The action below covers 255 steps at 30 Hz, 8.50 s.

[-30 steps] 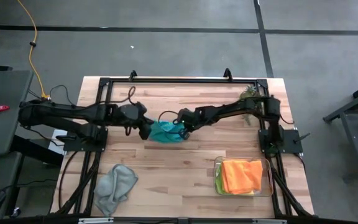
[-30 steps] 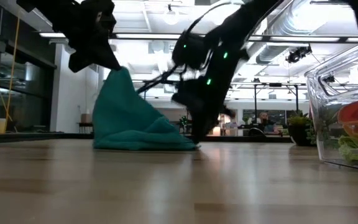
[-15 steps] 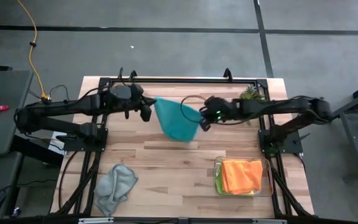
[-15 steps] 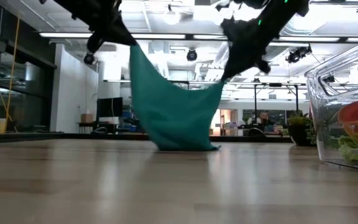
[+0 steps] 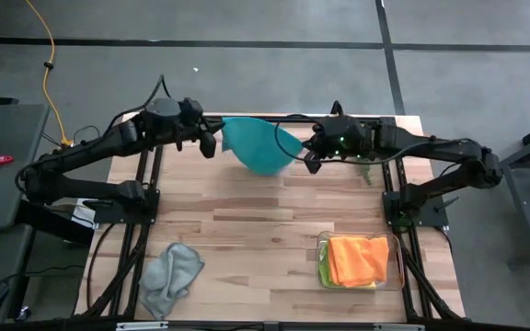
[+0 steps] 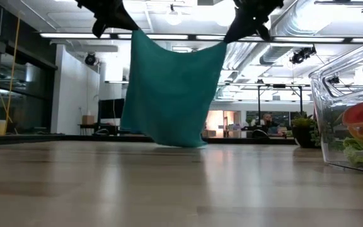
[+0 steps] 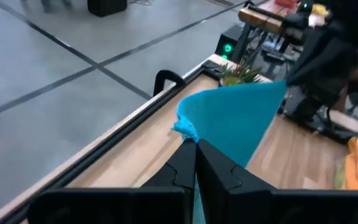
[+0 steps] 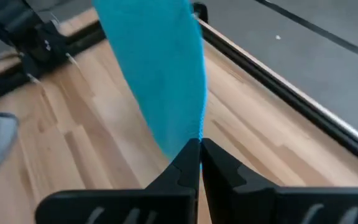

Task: Fold microfiber towels
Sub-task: Fold the blue microfiber cloth

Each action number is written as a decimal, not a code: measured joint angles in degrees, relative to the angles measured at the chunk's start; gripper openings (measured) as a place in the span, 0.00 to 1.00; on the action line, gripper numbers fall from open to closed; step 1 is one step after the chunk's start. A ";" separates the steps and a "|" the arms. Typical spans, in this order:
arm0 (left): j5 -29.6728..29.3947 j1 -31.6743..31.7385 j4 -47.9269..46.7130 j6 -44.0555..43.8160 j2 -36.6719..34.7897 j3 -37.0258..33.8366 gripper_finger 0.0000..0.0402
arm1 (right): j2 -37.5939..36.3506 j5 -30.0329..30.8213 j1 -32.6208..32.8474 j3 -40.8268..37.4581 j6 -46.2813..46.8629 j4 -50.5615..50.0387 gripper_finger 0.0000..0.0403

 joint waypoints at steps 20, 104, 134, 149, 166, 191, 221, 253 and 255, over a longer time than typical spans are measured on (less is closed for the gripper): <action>-5.34 6.86 0.13 20.16 1.85 0.04 0.00 | 0.00 2.53 -11.52 12.32 -15.46 -10.88 0.00; -17.80 -4.00 38.53 -18.82 29.54 -30.17 0.00 | 21.16 7.55 -7.79 -19.11 28.97 13.80 0.00; -2.22 3.34 38.19 -10.19 14.87 -30.22 0.38 | 16.58 1.73 -11.79 -19.09 30.28 12.31 0.50; 13.44 -6.58 42.04 -15.62 -8.14 -30.17 0.37 | 21.84 -2.00 -5.36 -19.07 43.83 10.15 0.51; 6.72 -15.02 48.34 -15.77 -8.97 -30.17 0.37 | 27.17 2.61 1.59 -18.91 55.08 13.69 0.45; 2.41 -14.99 45.95 -14.71 -8.97 -30.17 0.37 | 21.41 1.71 3.15 -19.40 45.23 -2.81 0.01; -0.76 -15.04 45.94 -16.23 -8.97 -30.17 0.37 | 3.86 10.03 13.52 -19.13 43.92 -8.58 0.00; -1.54 -15.06 45.92 -17.70 -8.97 -30.17 0.37 | 19.50 9.06 12.94 -19.11 53.04 18.31 0.09; -1.59 -15.06 45.72 -17.70 -8.97 -30.17 0.37 | 19.50 8.98 12.30 -19.10 52.51 19.94 0.16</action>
